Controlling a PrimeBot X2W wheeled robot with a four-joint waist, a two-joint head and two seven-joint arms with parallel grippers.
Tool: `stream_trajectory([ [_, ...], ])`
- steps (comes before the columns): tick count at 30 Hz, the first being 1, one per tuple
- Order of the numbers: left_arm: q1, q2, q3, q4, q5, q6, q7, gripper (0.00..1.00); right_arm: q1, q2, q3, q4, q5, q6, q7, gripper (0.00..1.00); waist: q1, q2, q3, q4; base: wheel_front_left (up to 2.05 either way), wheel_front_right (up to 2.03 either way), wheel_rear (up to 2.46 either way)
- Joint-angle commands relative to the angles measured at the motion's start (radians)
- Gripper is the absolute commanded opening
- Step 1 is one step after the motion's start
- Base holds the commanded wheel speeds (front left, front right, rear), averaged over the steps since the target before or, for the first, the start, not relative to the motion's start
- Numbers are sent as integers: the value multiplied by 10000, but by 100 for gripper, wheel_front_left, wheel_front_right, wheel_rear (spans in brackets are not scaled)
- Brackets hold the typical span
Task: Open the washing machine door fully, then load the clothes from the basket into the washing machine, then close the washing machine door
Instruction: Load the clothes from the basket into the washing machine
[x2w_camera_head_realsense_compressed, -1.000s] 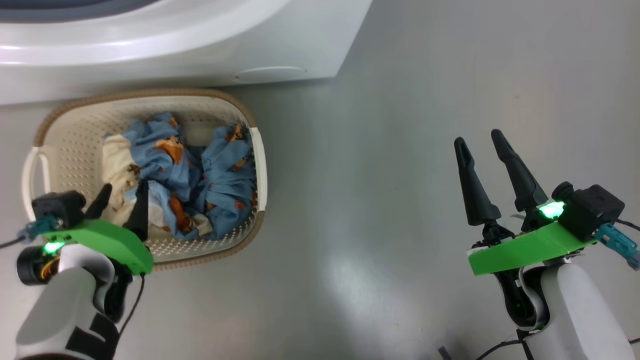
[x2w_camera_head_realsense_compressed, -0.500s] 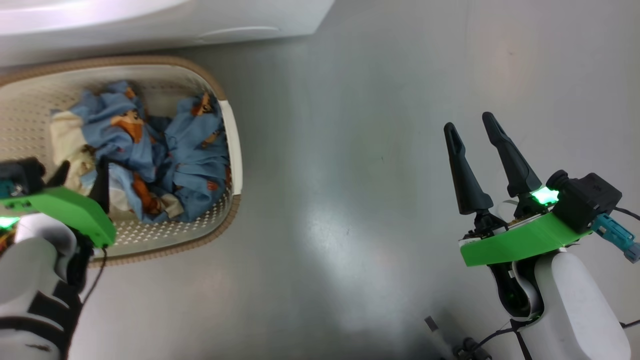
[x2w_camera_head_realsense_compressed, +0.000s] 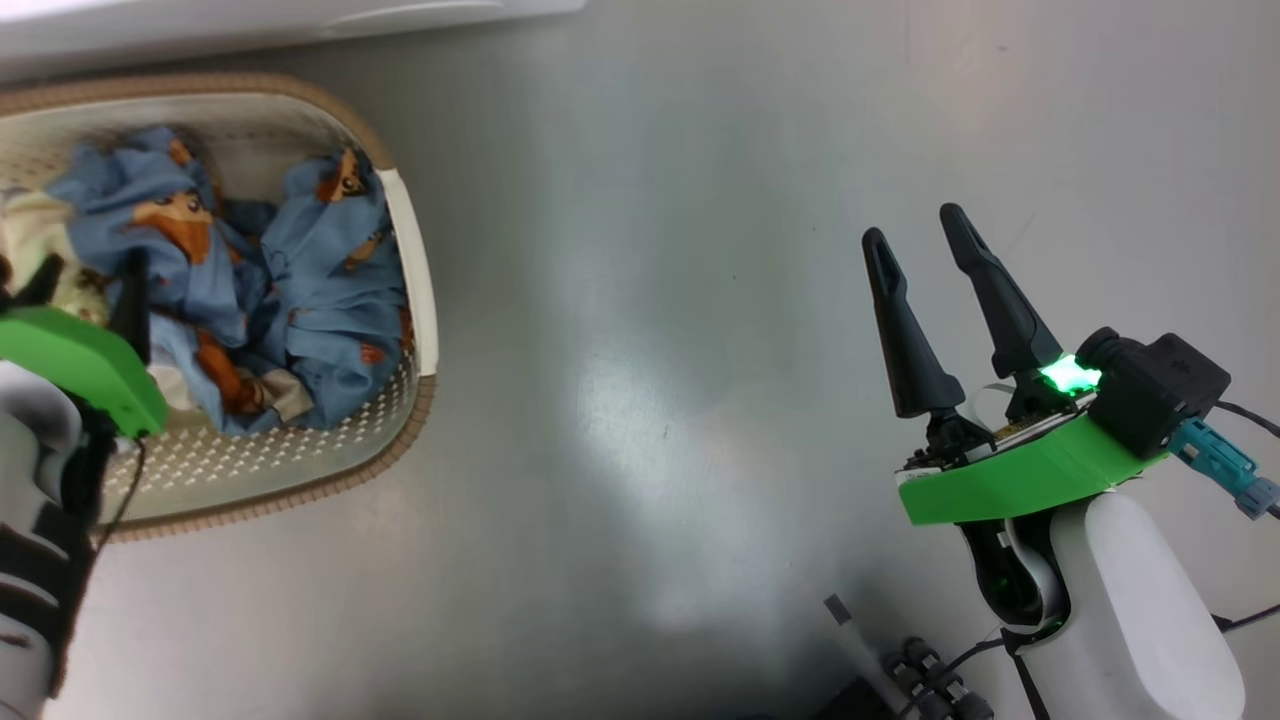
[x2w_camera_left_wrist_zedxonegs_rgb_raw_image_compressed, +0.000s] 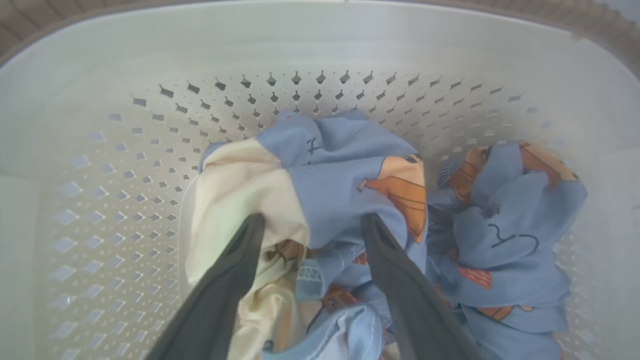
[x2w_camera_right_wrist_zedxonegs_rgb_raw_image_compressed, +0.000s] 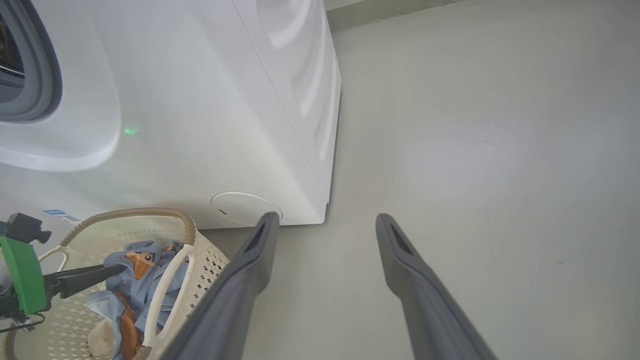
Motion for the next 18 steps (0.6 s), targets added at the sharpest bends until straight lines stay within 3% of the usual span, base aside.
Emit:
stream_trajectory([
  [1, -45, 536, 65, 43, -115, -15, 22, 100, 91, 36, 250, -243, -158, 14, -49, 100, 0, 0, 130, -72, 0, 0, 0],
  [18, -432, 539, -1415, -161, -982, -15, 899, 100, 27, 55, 439, -430, -253, 14, -49, 100, 0, 0, 468, -198, 0, 0, 0],
])
